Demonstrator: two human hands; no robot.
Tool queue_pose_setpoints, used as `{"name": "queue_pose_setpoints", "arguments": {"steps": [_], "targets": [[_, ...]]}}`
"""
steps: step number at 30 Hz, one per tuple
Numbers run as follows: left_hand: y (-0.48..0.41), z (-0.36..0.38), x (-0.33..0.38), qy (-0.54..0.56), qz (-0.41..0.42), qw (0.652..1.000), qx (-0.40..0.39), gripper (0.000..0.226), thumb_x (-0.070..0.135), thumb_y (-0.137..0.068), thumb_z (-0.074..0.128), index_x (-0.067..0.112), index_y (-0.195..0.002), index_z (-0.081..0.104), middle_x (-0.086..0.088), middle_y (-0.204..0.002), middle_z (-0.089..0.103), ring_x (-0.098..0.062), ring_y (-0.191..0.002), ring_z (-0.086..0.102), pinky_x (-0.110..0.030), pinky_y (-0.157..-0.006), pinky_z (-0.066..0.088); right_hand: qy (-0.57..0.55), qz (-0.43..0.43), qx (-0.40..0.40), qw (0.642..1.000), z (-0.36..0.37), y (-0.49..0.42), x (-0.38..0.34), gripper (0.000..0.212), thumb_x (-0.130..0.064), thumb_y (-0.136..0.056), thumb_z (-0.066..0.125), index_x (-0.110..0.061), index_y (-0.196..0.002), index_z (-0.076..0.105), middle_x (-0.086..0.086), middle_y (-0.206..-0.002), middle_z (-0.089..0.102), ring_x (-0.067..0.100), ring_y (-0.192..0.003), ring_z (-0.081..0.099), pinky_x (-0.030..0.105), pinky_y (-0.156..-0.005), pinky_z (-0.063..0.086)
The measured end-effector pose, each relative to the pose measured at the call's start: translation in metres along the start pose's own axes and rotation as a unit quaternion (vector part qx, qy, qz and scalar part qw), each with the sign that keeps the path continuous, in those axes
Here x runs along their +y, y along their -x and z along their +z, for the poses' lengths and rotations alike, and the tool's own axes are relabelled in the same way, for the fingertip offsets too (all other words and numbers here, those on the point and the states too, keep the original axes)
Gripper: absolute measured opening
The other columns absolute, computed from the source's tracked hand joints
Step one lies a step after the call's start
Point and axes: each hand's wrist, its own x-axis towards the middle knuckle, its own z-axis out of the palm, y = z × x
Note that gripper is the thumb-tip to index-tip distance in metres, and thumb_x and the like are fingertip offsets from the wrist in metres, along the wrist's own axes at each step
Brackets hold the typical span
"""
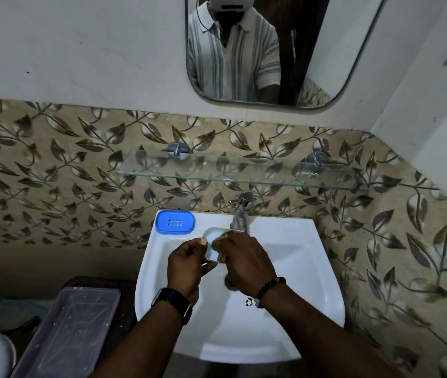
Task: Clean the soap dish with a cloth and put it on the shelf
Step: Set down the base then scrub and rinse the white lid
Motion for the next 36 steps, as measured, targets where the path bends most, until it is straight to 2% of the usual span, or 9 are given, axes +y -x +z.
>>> {"name": "queue_pose_setpoints", "arguments": {"steps": [2,4,11,19,22,25,29,34,36], "targets": [[0.001,-0.002,0.001,-0.012,0.001,1.0,-0.022,0.018,0.011,-0.099,0.06,0.0,-0.108,0.072,-0.025,-0.103,0.075,-0.036,-0.092,0.07,-0.042,-0.08,0.064,-0.122,-0.017,-0.014,0.992,-0.001,0.0,-0.004,0.037,-0.01,-0.08,0.048,-0.017,-0.108,0.072,0.003,-0.119,0.07,0.024,-0.113,0.062,0.032,-0.1,0.048],[0.003,-0.003,0.004,-0.014,-0.001,0.999,-0.037,0.018,0.01,-0.098,0.061,0.0,-0.108,0.072,-0.025,-0.099,0.075,-0.034,-0.088,0.071,-0.041,-0.08,0.064,-0.138,-0.031,-0.01,0.99,-0.002,-0.001,-0.002,0.04,-0.013,-0.085,0.043,-0.016,-0.113,0.071,0.003,-0.125,0.068,0.023,-0.118,0.06,0.031,-0.104,0.047],[-0.005,-0.007,0.015,0.017,-0.004,1.0,-0.001,0.014,0.009,-0.096,0.064,-0.002,-0.103,0.07,-0.02,-0.096,0.068,-0.033,-0.085,0.064,-0.041,-0.074,0.063,0.055,-0.02,0.014,0.998,-0.01,-0.011,0.014,0.022,-0.015,-0.085,0.061,-0.024,-0.103,0.07,-0.003,-0.101,0.068,0.024,-0.089,0.065,0.033,-0.064,0.055],[-0.015,-0.015,0.022,0.006,-0.036,0.999,-0.018,0.02,0.011,-0.097,0.062,-0.005,-0.107,0.071,-0.03,-0.109,0.072,-0.036,-0.085,0.07,-0.048,-0.081,0.062,-0.066,-0.006,-0.055,0.996,-0.004,0.005,-0.012,0.035,-0.033,-0.079,0.068,-0.023,-0.111,0.055,-0.003,-0.121,0.056,0.022,-0.104,0.05,0.034,-0.087,0.047],[-0.011,-0.015,0.027,-0.009,-0.034,0.999,-0.042,0.022,0.013,-0.097,0.065,0.0,-0.114,0.069,-0.03,-0.108,0.073,-0.036,-0.085,0.072,-0.052,-0.085,0.061,-0.139,0.026,-0.04,0.989,-0.003,0.004,-0.007,0.026,-0.023,-0.082,0.072,-0.024,-0.102,0.055,-0.006,-0.107,0.057,0.015,-0.095,0.052,0.028,-0.078,0.044],[-0.006,-0.015,0.033,-0.033,0.004,0.997,-0.072,0.022,0.014,-0.098,0.063,0.019,-0.118,0.068,-0.021,-0.102,0.076,-0.03,-0.082,0.074,-0.04,-0.072,0.064,-0.232,0.047,-0.056,0.97,-0.011,0.002,-0.002,0.028,-0.021,-0.082,0.073,-0.026,-0.105,0.057,-0.016,-0.106,0.06,-0.001,-0.094,0.054,0.011,-0.077,0.041],[-0.006,-0.025,0.037,-0.118,0.095,0.978,-0.143,0.028,0.035,-0.093,0.065,0.015,-0.11,0.073,-0.014,-0.116,0.071,-0.032,-0.106,0.07,-0.043,-0.087,0.062,-0.338,0.09,-0.076,0.934,-0.023,-0.002,0.006,0.038,-0.017,-0.085,0.076,-0.024,-0.12,0.061,-0.013,-0.122,0.065,0.002,-0.111,0.062,0.023,-0.092,0.051],[-0.013,-0.04,0.047,-0.215,0.18,0.928,-0.244,0.016,0.028,-0.093,0.07,0.018,-0.103,0.066,-0.004,-0.119,0.058,-0.011,-0.09,0.06,-0.041,-0.081,0.063,-0.469,0.13,-0.079,0.87,-0.03,0.002,0.017,0.049,-0.001,-0.087,0.074,-0.015,-0.133,0.061,-0.008,-0.134,0.065,0.003,-0.124,0.06,0.023,-0.101,0.05],[-0.018,-0.041,0.049,-0.237,0.189,0.915,-0.265,0.016,0.02,-0.093,0.071,0.01,-0.103,0.063,0.004,-0.116,0.058,-0.014,-0.085,0.054,-0.046,-0.079,0.064,-0.502,0.143,-0.051,0.851,-0.026,0.005,0.018,0.044,0.001,-0.089,0.071,-0.014,-0.13,0.065,-0.005,-0.133,0.067,0.008,-0.124,0.061,0.029,-0.104,0.05]]}}
